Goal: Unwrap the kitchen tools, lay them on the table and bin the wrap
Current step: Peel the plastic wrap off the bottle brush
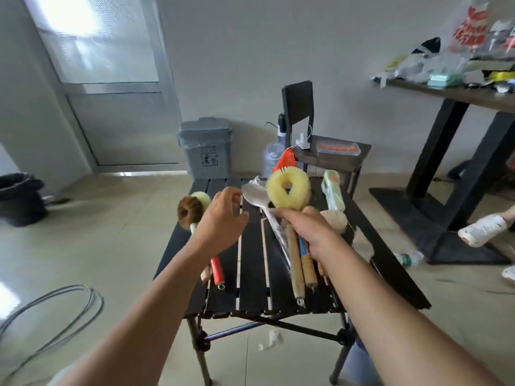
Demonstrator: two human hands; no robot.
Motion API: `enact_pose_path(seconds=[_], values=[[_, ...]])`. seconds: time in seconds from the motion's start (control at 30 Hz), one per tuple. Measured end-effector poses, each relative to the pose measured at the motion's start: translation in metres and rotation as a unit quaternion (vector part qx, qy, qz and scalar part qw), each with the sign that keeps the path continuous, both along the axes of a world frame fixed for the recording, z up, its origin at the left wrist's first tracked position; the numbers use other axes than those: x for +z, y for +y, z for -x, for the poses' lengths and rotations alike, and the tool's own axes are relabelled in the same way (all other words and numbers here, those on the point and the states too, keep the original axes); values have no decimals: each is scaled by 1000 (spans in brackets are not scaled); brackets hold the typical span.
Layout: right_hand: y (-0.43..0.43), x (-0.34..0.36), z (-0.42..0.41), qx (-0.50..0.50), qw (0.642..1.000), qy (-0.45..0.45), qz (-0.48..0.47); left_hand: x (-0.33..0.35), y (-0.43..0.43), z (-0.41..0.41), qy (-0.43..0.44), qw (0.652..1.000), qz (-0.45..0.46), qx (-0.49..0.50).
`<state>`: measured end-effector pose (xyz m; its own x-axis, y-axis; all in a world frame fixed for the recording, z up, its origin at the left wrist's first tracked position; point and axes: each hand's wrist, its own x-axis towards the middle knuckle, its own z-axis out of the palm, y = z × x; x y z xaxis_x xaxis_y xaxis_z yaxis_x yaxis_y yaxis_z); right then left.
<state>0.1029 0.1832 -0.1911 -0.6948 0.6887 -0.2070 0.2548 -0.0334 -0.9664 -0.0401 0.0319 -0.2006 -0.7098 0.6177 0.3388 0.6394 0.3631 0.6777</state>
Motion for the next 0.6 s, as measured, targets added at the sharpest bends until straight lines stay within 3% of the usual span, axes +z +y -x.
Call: enact_pose_path(seconds=[0.27,0.43,0.6], values=[[-37,-19,89,92,994,-12,-61,-4,-27,42,-51,997,-34,50],[-43,-47,119,134,984,-54,-100,-11,-39,49,-20,998,-1,53],[-45,-61,125,124,983,-35,-132,-8,-33,55,-15,999,4,51]])
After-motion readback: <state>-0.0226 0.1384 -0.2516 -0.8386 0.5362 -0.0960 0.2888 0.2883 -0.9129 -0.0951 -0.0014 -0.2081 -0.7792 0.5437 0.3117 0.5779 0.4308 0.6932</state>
